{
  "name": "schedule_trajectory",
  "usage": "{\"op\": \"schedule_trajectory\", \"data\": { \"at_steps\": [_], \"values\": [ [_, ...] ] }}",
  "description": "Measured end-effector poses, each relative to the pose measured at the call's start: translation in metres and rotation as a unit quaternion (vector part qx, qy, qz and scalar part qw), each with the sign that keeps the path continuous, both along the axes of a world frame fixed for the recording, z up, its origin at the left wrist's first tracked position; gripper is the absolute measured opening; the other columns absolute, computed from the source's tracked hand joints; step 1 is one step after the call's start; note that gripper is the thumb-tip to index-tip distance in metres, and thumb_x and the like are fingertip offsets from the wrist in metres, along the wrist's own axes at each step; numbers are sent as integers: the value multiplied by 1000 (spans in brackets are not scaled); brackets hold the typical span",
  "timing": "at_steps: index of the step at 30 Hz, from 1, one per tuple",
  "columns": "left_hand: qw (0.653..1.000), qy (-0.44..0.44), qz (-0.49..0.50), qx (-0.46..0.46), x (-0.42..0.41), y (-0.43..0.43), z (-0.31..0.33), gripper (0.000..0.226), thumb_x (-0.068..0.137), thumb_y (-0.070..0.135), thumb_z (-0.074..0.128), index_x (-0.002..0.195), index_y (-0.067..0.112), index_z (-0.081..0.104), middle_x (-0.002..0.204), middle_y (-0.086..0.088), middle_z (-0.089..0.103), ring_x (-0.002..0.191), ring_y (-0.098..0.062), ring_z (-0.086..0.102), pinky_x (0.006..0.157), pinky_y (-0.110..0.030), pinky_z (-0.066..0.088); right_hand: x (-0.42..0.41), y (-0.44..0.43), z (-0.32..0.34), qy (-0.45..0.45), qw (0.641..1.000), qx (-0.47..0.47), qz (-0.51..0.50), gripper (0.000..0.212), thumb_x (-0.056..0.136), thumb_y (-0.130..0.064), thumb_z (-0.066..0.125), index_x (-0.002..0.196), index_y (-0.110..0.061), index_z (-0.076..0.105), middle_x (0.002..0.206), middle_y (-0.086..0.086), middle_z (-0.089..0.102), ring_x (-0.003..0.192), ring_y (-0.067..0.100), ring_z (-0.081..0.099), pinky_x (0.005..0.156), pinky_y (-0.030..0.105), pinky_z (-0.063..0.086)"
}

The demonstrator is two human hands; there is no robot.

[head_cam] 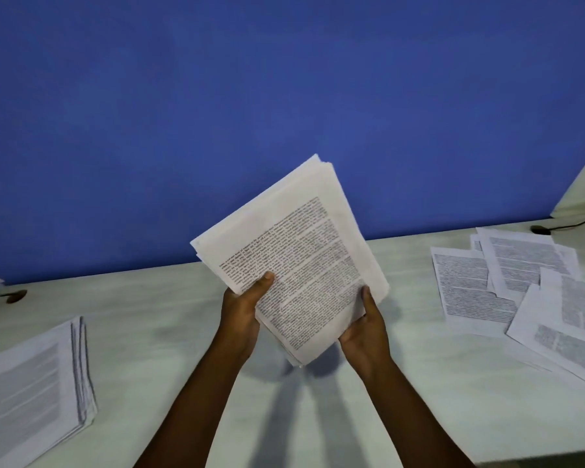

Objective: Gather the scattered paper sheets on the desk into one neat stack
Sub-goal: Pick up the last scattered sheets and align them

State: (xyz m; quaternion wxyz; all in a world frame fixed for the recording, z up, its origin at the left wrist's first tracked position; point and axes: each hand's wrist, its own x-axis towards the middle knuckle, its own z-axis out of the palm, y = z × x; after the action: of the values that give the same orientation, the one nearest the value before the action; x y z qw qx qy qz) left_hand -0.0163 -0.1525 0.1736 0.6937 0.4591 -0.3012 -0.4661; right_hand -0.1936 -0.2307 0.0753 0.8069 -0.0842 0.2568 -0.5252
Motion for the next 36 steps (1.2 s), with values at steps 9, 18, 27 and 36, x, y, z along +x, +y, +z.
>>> {"op": "schedule_trajectory", "data": {
  "at_steps": [9,18,27,36],
  "values": [
    [988,27,138,58,40,-1,7,41,91,12,68,131,19,61,122,-3,71,106,-26,71,87,-46,57,16,12,-1,73,989,-27,127,46,90,-25,66,135,-17,59,129,17,66,114,34,64,97,59,50],
    [969,-113,164,143,8,-20,-24,24,90,17,73,111,28,68,113,5,73,102,-14,69,83,-29,54,66,-23,4,108,974,-86,181,68,70,-37,88,126,-14,57,124,10,65,106,25,69,93,48,55],
    [985,-3,-4,170,67,16,-24,39,86,5,63,125,4,63,121,-15,70,109,-32,69,84,-37,58,27,-59,0,208,910,-96,345,42,89,-14,66,129,-6,62,114,11,73,93,23,72,81,34,59],
    [949,71,51,303,52,75,-63,18,90,12,62,102,6,74,110,-14,75,86,-22,75,69,-27,59,53,-21,-29,233,856,-123,445,33,90,-9,68,122,-7,67,120,21,70,108,38,68,94,47,55]
  ]
}}
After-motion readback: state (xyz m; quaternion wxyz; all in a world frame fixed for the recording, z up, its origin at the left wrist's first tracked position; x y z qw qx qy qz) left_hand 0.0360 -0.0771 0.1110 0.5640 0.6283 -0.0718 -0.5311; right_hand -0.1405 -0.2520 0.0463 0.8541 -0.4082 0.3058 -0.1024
